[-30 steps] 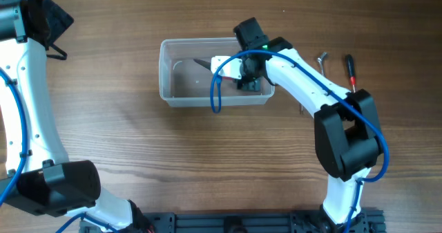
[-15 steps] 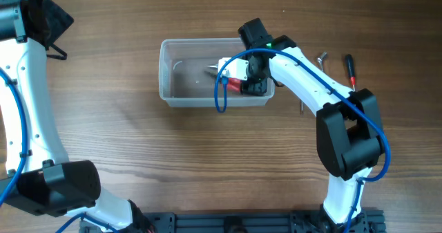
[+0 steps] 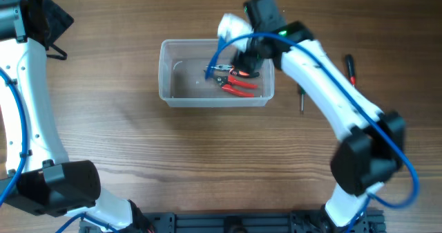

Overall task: Pack container
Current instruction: 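Open the right gripper and retract the right arm upward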

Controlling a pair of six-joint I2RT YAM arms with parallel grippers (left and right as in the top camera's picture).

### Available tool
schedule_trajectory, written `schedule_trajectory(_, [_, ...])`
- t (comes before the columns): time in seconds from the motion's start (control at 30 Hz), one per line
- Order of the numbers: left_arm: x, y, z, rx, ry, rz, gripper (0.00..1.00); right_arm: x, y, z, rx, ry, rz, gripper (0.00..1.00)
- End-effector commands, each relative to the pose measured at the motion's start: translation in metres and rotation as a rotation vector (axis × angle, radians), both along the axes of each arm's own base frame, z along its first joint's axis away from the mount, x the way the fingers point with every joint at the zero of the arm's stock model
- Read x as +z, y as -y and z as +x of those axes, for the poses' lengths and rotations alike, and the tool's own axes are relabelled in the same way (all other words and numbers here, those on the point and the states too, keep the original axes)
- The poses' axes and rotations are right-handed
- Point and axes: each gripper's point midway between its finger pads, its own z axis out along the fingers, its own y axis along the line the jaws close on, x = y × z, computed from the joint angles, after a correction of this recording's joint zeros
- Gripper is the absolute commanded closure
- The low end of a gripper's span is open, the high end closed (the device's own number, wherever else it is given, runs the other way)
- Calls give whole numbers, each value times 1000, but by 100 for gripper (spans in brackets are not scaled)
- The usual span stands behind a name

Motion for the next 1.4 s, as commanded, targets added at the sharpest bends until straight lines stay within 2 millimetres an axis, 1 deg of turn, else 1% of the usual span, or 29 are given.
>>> schedule_trajectory(0.0, [5,-2,-1,1,11,4,0,101,19,11,-256,130,270,5])
schedule_trajectory(0.03, [5,-2,-1,1,11,4,0,118,31,13,-321,152,331,4])
schedule_trajectory(0.1, [5,-2,-1,1,11,4,0,129,46,15,-397,155,387,1])
schedule_trajectory(0.13, [5,-2,-1,1,11,4,0,130,53,17,-432,152,406,1])
schedule_trajectory(0.2, [5,-2,-1,1,11,4,0,130,66,21,-485,145,428,0])
schedule_trajectory(0.33, [5,-2,-1,1,11,4,0,124,91,25,-540,136,415,1])
schedule_trajectory(0.47, [5,-2,-1,1,11,4,0,120,106,26,-574,125,404,1])
schedule_trajectory(0.57, [5,-2,-1,1,11,4,0,119,110,25,-583,118,398,1])
schedule_trajectory(0.8, [5,-2,-1,1,11,4,0,117,110,24,-581,114,391,1])
schedule_trajectory(1.07, [5,-2,-1,1,11,4,0,117,110,24,-579,114,390,5])
schedule_trajectory(1.37, [5,-2,-1,1,11,4,0,117,111,24,-579,114,389,5])
